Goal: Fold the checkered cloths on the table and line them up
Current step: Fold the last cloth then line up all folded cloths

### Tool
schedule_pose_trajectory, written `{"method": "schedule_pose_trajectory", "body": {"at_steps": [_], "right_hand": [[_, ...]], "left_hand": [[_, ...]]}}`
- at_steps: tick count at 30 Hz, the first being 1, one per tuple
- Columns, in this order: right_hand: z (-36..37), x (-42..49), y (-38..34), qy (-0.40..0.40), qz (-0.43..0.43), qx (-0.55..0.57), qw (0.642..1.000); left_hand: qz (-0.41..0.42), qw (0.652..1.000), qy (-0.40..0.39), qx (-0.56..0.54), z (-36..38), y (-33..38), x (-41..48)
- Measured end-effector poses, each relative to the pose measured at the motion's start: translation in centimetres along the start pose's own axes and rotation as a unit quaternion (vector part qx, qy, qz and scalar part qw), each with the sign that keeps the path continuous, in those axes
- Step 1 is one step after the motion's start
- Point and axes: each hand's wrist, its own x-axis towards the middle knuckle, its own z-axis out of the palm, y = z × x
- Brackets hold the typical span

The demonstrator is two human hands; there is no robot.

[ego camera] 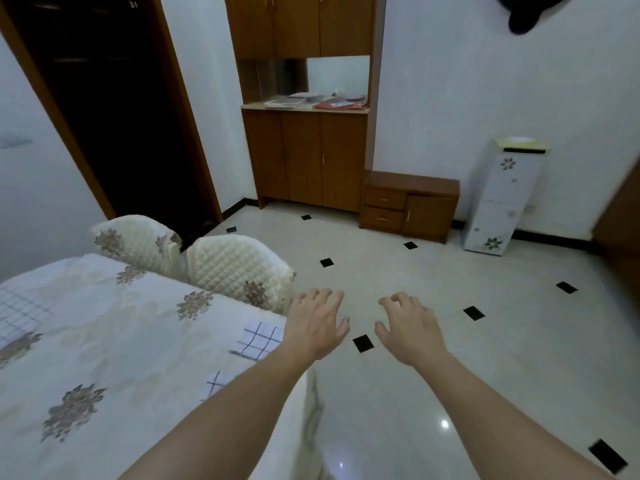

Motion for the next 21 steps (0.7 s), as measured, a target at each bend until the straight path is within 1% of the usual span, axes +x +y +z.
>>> {"method": "schedule_pose_trajectory", "body": {"at_steps": [3, 8, 10, 16, 21], "right_hand": [[0.0, 3.0, 4.2, 0.001, -0.02, -0.004, 1.0], [0.2, 7.7, 9.3, -0.015, -0.034, -0.006, 0.999], [0.6, 9.5, 10.6, -0.02, -0.044, -0.006, 0.999], [2.2, 15.2, 12.8, -0.036, -0.067, -0.007, 0.997], [3.3, 22.2, 14.5, -0.04, -0.083, -0.017, 0.996]], "left_hand": [[-0.028, 1.0, 0.011, -0.001, 1.5, 2.3, 3.9], [-0.031, 0.999, 0.011, 0.013, 3.3, 4.8, 9.2], [-0.031, 0.999, 0.009, 0.025, 3.4, 5.3, 11.2], [-0.052, 0.998, -0.035, 0.026, 4.8, 5.1, 16.9], [-0.067, 0.996, -0.059, 0.027, 7.5, 3.8, 22.4]]}}
